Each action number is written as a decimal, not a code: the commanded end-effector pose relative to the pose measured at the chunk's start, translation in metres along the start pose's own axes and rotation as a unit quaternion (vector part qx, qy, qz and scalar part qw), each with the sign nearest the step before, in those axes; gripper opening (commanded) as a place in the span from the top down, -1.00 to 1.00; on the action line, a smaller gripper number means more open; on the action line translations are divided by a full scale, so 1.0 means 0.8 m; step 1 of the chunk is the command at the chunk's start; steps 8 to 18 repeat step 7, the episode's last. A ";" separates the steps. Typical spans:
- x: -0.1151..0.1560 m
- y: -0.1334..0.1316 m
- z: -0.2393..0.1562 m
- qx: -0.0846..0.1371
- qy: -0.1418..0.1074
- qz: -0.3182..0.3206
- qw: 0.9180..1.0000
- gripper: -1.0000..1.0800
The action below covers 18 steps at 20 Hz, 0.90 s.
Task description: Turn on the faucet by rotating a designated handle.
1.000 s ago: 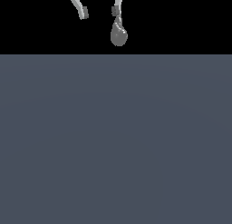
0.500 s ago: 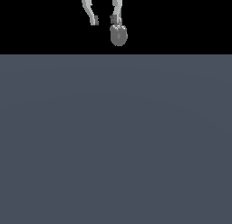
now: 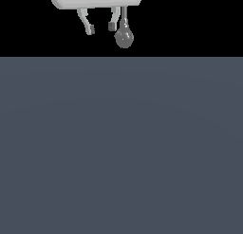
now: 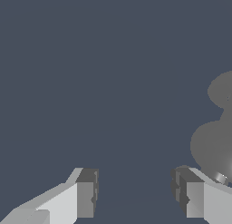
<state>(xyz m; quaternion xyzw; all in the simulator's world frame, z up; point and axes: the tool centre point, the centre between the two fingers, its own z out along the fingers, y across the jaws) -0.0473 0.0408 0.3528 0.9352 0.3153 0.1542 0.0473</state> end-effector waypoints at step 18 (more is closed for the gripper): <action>-0.068 -0.015 0.108 0.030 -0.036 0.005 0.999 -0.72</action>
